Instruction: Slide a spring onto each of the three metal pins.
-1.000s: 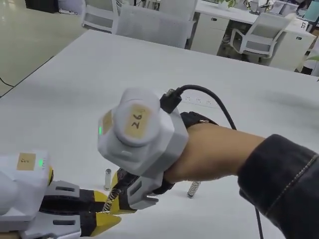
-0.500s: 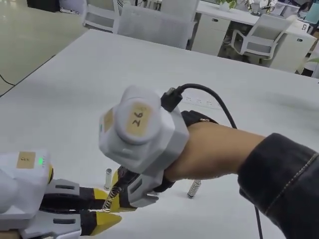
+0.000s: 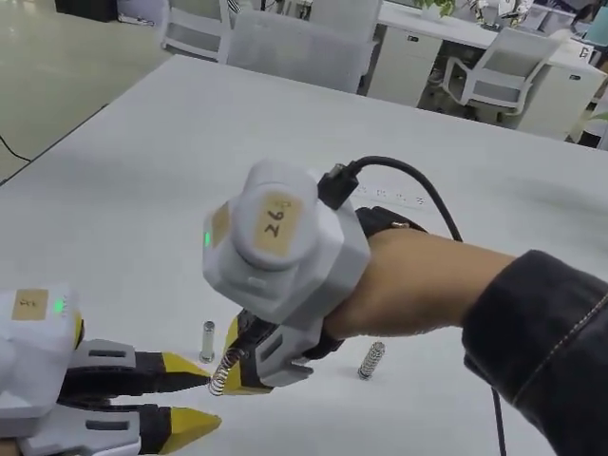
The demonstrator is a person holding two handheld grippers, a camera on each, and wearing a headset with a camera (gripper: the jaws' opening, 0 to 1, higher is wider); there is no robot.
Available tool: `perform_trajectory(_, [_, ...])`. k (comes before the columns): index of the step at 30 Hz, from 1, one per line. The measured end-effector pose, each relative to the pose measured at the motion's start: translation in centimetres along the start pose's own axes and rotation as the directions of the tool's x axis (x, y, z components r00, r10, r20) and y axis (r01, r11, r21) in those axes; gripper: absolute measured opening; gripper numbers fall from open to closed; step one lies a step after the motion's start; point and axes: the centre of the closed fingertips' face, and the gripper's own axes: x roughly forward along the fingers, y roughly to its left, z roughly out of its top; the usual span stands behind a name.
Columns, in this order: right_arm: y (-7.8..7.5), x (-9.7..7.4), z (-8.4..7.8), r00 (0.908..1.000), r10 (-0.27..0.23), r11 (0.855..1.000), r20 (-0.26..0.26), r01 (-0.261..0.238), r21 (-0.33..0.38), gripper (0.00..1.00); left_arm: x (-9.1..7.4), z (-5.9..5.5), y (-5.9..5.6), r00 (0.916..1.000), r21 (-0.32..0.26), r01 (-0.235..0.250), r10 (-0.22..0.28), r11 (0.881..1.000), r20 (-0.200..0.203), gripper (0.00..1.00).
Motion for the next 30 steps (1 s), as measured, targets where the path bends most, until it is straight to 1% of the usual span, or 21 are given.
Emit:
perform_trajectory(9, [-0.3,-0.4,-0.6,0.9999,-0.008,1.0,-0.006,0.008,0.01,0.08,-0.8,-0.3,0.7,0.9993,-0.018,-0.038,0.038,0.999,0.0,0.21])
perform_trajectory(14, [-0.6,-0.6,-0.9,0.9998,-0.015,1.0,-0.009,0.015,0.017,0.08,-1.0,-0.7,0.8,0.9986,-0.028,-0.053,0.053,0.998,-0.008,0.26])
perform_trajectory(22, [-1.0,-1.0,-1.3,0.9996,-0.025,0.999,-0.009,0.026,0.026,0.08,-1.2,-0.8,1.0,0.997,-0.038,-0.077,0.076,0.996,-0.011,0.33])
perform_trajectory(26, [-1.5,-1.4,-1.8,0.9992,-0.038,0.999,-0.013,0.039,0.035,0.08,-1.3,-0.9,1.1,0.9961,-0.044,-0.088,0.088,0.995,-0.008,0.35])
perform_trajectory(30, [-1.9,-1.7,-2.3,0.9987,-0.049,0.998,-0.014,0.049,0.048,0.08,-1.3,-1.2,1.1,0.9956,-0.048,-0.093,0.093,0.994,-0.014,0.37])
